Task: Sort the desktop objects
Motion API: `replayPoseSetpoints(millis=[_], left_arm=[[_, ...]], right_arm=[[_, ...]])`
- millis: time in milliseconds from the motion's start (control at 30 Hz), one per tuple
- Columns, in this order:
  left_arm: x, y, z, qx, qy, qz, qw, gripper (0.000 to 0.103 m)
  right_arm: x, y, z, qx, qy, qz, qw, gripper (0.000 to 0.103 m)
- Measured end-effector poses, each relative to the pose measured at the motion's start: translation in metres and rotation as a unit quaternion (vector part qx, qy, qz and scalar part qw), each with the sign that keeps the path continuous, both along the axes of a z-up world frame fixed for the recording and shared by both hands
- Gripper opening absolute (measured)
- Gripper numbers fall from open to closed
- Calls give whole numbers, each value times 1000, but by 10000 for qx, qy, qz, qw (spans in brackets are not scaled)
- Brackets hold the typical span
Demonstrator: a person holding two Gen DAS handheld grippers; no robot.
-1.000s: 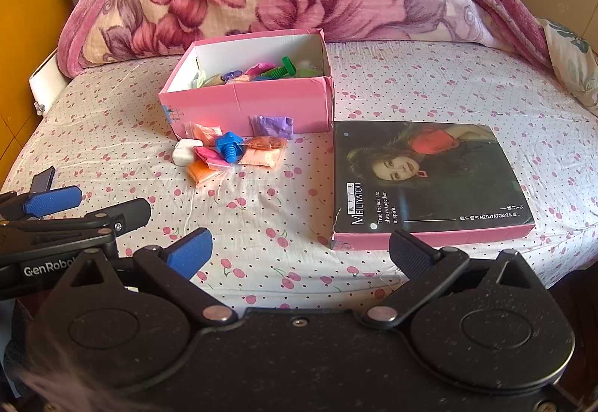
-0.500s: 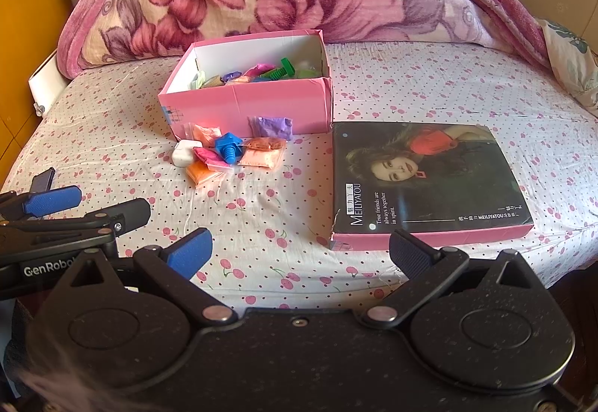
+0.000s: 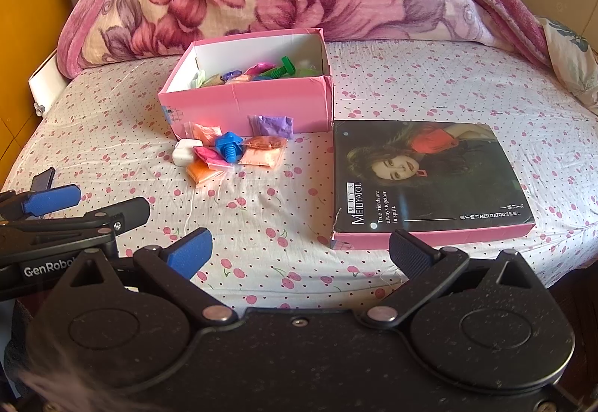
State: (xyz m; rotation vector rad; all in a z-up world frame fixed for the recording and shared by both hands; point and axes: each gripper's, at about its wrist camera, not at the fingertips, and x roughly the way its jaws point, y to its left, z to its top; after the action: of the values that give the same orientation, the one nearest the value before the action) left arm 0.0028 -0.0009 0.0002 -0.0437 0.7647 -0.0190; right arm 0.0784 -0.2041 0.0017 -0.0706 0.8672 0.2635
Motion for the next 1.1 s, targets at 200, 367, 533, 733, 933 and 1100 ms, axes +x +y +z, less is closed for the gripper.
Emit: replayPoseSetpoints(millis=[200,367,533,733,933,1100], left_arm=[[7,12,-15,-361,104,75,9993,85],[19,26,-40,-384,276,168,9987,85],[37,47,-60,-490,274,300,9980,85],[69,63,-80,-706,227,258,9969,85],[106,77,-100,-721,176,388,9965,85],[134,94,-113,-774,114,624,9950,85]], right_arm=[[9,-1,-9,278,91,224,9993,102],[27,-1,-27,543,256,356,9976,102],[47,8,-41,582,169,426,9973,102],[74,21,-61,598,43,606,9964,102],[100,36,-78,445,21,922,9947,102],[121,46,-93,406,67,1180,9922,102]])
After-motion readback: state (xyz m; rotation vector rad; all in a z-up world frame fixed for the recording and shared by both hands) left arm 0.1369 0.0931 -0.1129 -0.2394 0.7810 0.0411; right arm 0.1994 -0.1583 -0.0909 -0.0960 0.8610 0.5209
